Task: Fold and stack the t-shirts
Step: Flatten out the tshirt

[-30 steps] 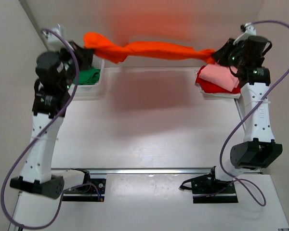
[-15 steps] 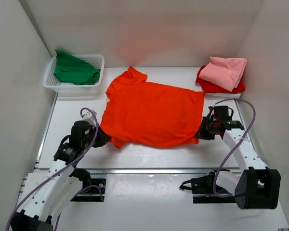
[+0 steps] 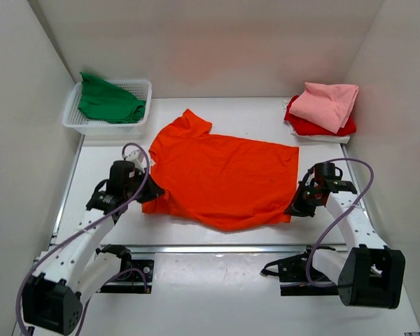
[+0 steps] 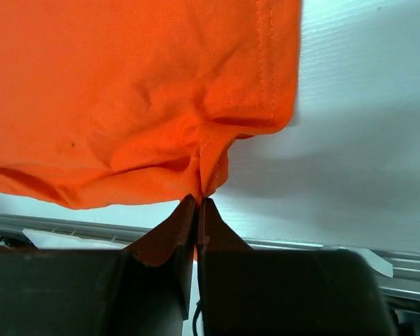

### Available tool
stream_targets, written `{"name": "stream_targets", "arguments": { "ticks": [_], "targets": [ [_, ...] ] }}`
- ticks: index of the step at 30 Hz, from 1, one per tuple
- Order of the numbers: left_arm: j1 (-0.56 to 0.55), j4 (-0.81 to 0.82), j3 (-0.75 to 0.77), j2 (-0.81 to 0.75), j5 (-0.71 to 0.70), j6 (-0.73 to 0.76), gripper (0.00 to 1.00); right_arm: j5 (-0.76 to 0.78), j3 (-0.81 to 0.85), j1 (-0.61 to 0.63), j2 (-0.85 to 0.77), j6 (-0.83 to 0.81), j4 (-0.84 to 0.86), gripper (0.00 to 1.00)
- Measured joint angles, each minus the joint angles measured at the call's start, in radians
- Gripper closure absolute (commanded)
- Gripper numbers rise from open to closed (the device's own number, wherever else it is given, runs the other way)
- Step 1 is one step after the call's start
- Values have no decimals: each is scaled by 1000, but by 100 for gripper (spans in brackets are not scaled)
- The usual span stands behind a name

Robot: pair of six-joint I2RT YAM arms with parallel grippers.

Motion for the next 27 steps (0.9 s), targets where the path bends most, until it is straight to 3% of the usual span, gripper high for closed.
{"name": "stream_targets", "arguments": {
  "ticks": [8, 22, 24, 27],
  "targets": [
    [50, 144, 158, 241, -31, 72, 100, -43, 9, -59, 66, -19, 13, 100],
    [65, 278, 252, 510, -59, 123, 100, -116, 53, -141, 193, -48, 72, 100],
    [65, 293, 276, 543, -59, 127, 96, -124, 53, -145, 204, -50, 82, 100],
    [65, 314, 329, 603, -57, 128, 97, -140, 53, -152, 220, -49, 100, 78]
  ]
}}
